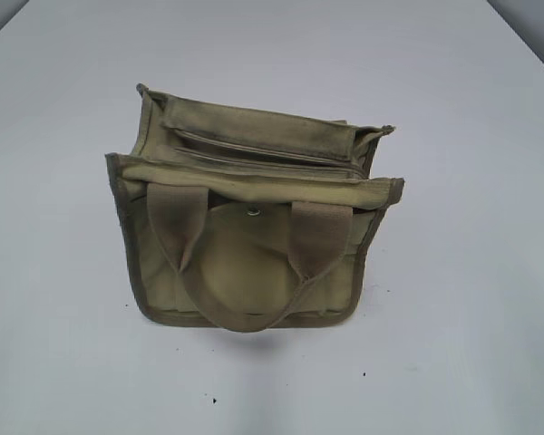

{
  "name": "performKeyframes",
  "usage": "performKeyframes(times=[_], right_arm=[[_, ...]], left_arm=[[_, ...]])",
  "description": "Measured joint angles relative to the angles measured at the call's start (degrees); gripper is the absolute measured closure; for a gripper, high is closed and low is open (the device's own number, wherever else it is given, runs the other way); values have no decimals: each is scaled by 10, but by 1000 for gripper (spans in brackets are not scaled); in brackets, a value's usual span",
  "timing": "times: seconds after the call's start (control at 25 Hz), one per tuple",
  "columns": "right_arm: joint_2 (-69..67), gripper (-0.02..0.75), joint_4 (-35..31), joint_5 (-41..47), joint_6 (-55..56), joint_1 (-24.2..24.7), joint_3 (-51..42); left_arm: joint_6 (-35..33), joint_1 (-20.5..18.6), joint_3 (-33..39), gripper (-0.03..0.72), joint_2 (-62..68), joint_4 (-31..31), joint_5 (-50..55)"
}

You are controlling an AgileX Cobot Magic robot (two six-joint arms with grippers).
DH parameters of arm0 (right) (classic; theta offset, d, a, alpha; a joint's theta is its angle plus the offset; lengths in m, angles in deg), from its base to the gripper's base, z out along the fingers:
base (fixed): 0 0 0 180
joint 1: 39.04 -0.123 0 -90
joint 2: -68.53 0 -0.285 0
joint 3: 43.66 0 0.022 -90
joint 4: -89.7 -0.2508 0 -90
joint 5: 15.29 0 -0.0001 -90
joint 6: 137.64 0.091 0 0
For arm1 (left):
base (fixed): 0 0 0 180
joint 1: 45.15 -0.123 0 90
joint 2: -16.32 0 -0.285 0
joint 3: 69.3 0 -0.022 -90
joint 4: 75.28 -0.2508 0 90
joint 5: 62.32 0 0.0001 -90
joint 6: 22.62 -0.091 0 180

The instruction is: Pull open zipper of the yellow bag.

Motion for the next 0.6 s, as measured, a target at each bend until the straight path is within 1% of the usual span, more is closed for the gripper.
performKeyframes(times=[0.12,0.24,0.44,0.6], right_arm=[[0,153,-5,0,0,0,0],[0,153,-24,0,0,0,0],[0,153,-55,-1,0,0,0],[0,153,-62,-8,0,0,0]], left_arm=[[0,0,0,307,0,1,0],[0,0,1,309,0,1,0],[0,0,1,328,0,1,0],[0,0,1,348,0,1,0]])
